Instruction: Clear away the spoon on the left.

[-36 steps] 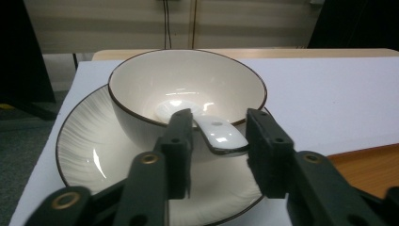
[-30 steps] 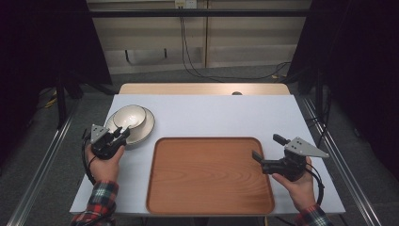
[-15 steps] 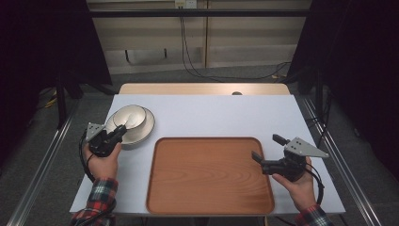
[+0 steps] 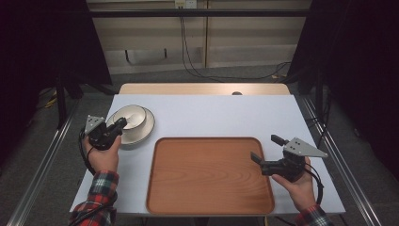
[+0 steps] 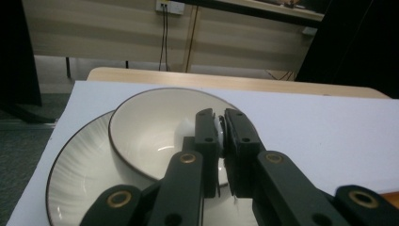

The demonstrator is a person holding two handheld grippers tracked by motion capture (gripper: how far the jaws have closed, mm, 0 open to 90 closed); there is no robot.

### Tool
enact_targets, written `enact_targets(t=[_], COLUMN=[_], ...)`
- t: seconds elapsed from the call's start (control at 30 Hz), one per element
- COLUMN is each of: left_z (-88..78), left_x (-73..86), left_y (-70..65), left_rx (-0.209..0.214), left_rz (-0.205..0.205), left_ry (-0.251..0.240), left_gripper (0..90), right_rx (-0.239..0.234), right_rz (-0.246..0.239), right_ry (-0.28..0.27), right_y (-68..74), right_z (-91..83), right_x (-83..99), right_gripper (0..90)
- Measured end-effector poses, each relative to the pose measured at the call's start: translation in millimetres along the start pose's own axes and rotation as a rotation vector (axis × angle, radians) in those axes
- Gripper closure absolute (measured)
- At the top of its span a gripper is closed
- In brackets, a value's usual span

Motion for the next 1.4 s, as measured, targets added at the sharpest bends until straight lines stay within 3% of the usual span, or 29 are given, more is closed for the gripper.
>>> enact_targets(t=[0.23,0.67,0.77,0.9,1.23,1.4], left_z=[4.9,11.2,11.8,12.3,1.3,-5.5], left_x=[-11.2,-24.8,-26.8,-30.7,-52.3,-61.8], left_y=[0.9,9.9,10.4,11.0,12.5,15.8], left_rx=[0.007,-0.015,0.002,-0.007,0.017,0.038], left_rz=[0.016,-0.002,0.008,0.005,0.003,-0.001], left_ry=[0.008,-0.005,-0.008,-0.015,-0.053,-0.043], left_gripper=[85.0,85.1,85.1,85.1,85.1,85.1], right_rx=[0.0,-0.005,-0.007,-0.01,-0.008,-0.009], right_rz=[0.006,0.009,0.004,0.003,0.0,0.006], right_ry=[-0.006,0.002,0.004,0.008,0.008,0.01], right_y=[-0.1,-0.2,-0.1,0.0,-0.3,0.0], right_z=[-0.6,-0.3,0.0,0.7,0.3,0.4], right_x=[-0.6,-0.1,0.2,0.4,0.4,0.5], right_gripper=[1.6,1.6,1.6,1.6,1.6,1.6])
Point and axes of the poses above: each handheld gripper's, and its own axes: z roughly forward along the jaws, x roughly out of its underside, y roughly to its left, the point moved 4 cm from there along z, roughly forward along the jaws, and after that the axes turned 15 degrees about z, right-handed, at the moved point
